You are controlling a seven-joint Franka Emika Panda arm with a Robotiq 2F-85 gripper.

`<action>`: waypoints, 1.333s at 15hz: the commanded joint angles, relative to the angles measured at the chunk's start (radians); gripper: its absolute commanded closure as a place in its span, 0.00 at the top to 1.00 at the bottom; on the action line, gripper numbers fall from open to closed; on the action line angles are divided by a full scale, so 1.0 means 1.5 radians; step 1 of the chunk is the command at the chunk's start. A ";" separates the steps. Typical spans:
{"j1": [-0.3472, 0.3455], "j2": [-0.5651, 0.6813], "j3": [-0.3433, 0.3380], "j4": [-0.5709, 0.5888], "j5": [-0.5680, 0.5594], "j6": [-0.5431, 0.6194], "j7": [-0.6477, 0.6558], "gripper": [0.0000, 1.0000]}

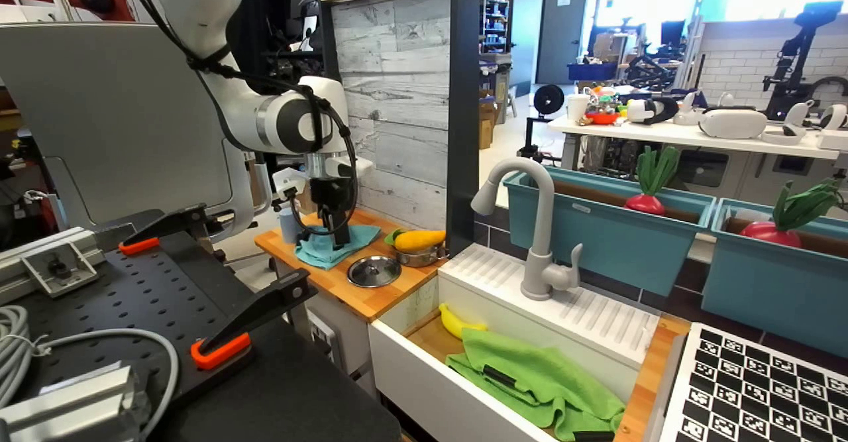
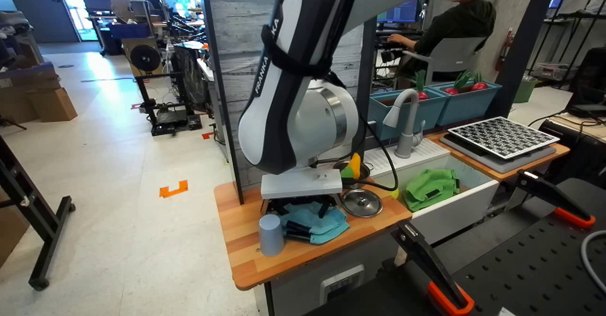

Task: Move the blue towel forwards

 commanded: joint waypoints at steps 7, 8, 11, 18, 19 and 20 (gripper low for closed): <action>-0.007 -0.086 0.004 -0.166 0.000 0.085 -0.021 1.00; -0.008 -0.092 0.004 -0.178 0.001 0.091 -0.023 1.00; -0.019 -0.111 0.009 -0.197 0.006 0.095 -0.031 1.00; -0.043 -0.173 0.019 -0.238 0.014 0.100 -0.048 1.00; -0.044 -0.192 0.019 -0.257 0.012 0.102 -0.052 1.00; -0.043 -0.208 0.018 -0.272 0.010 0.106 -0.055 1.00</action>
